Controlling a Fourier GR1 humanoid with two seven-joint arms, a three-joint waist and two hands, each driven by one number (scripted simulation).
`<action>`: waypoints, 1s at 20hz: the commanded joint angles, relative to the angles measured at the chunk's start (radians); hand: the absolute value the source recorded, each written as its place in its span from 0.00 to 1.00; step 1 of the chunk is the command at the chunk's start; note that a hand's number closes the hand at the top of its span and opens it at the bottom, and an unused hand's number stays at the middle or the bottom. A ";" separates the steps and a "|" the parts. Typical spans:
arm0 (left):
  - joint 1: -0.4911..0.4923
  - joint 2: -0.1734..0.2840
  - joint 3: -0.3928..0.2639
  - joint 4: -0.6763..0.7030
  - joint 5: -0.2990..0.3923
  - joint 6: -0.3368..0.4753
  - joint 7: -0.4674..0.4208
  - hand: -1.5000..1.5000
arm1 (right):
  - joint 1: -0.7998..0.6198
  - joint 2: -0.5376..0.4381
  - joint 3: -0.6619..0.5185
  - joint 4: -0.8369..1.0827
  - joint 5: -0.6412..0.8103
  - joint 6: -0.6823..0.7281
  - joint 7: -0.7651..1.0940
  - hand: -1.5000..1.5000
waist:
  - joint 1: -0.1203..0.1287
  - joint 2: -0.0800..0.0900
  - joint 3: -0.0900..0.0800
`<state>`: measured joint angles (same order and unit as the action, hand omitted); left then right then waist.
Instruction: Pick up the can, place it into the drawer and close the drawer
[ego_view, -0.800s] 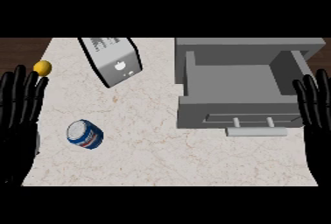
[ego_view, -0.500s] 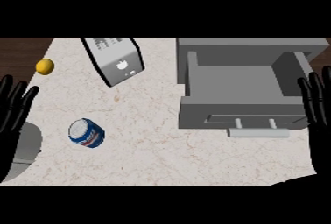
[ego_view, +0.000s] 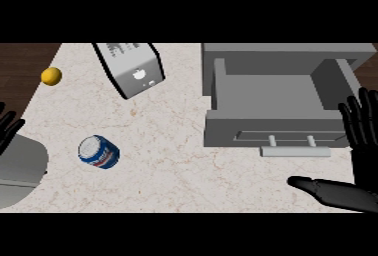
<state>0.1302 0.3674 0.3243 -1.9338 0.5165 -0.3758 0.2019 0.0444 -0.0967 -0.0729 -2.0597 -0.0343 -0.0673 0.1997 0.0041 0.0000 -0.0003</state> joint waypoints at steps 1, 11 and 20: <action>0.018 0.030 0.069 -0.060 0.100 -0.005 0.113 0.00 | 0.021 -0.002 -0.025 0.038 0.003 0.011 -0.029 0.00 | -0.001 -0.001 0.001; -0.067 -0.007 0.049 0.065 0.018 -0.077 0.097 0.00 | 0.104 0.007 -0.041 -0.062 -0.024 0.059 -0.035 0.00 | -0.007 -0.001 0.000; -0.076 -0.115 -0.015 0.255 -0.252 -0.109 -0.124 0.00 | 0.023 -0.007 -0.098 0.015 -0.047 0.060 -0.034 0.00 | -0.006 0.000 0.000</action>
<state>0.0776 0.2853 0.3271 -1.7569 0.3685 -0.4781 0.1687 0.0828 -0.1059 -0.1527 -2.0685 -0.0760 -0.0099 0.1807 -0.0018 -0.0002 -0.0003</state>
